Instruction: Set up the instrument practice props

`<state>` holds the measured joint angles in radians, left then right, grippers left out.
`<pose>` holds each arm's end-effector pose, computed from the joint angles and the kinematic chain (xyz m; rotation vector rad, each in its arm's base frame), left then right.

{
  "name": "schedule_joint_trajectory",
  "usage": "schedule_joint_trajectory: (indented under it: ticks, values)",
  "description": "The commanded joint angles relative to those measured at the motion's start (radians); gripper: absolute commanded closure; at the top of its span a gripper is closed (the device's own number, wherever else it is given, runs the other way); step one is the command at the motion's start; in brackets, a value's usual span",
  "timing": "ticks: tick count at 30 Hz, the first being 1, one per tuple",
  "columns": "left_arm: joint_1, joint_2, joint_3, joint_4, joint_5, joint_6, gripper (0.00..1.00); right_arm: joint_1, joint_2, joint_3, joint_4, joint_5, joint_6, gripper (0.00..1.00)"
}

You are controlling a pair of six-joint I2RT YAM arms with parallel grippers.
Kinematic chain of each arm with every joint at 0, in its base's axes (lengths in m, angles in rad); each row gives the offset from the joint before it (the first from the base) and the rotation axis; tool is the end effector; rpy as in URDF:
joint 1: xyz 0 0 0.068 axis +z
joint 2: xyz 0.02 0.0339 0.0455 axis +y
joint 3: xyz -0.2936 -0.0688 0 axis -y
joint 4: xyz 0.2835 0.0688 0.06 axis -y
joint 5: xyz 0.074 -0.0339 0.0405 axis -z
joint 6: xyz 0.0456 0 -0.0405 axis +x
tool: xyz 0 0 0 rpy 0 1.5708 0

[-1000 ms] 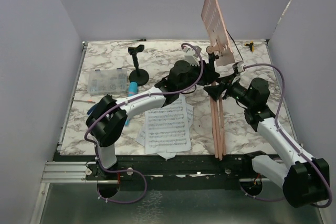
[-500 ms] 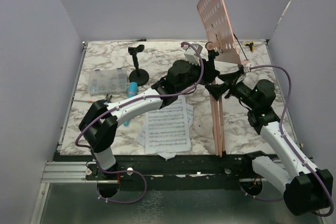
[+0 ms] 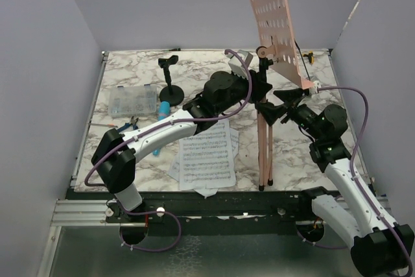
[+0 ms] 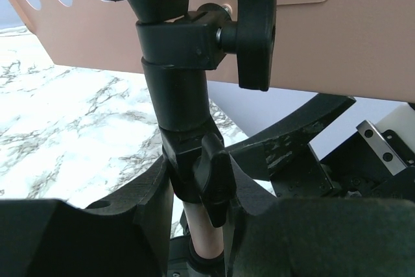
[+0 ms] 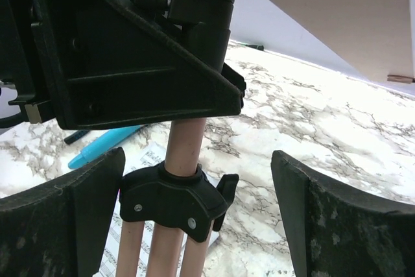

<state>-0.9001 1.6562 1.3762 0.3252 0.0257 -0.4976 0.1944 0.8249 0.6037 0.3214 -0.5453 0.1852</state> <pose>0.2810 -0.3560 0.3907 0.3488 1.5995 -1.1179 0.2142 0.0663 0.3368 -0.4573 1.4555 0.7043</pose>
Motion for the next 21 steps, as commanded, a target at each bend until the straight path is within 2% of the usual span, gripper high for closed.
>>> schedule_joint_trajectory:
  ticks: [1, 15, 19, 21]
  values:
    - [0.002, -0.18, 0.11, 0.296, -0.062, 0.055, 1.0, -0.013, -0.029, -0.043, -0.049, 0.007, -0.017, 0.08]
    - [0.002, -0.249, 0.036, 0.295, -0.084, 0.097, 1.0, -0.013, -0.129, -0.178, 0.013, -0.139, 0.07, 0.09]
    - [0.001, -0.254, 0.022, 0.296, -0.083, 0.091, 1.0, -0.013, -0.097, -0.227, 0.125, -0.199, 0.15, 0.15]
    - [0.001, -0.256, 0.015, 0.296, -0.083, 0.09, 1.0, -0.013, -0.077, -0.257, 0.246, -0.261, 0.209, 0.16]
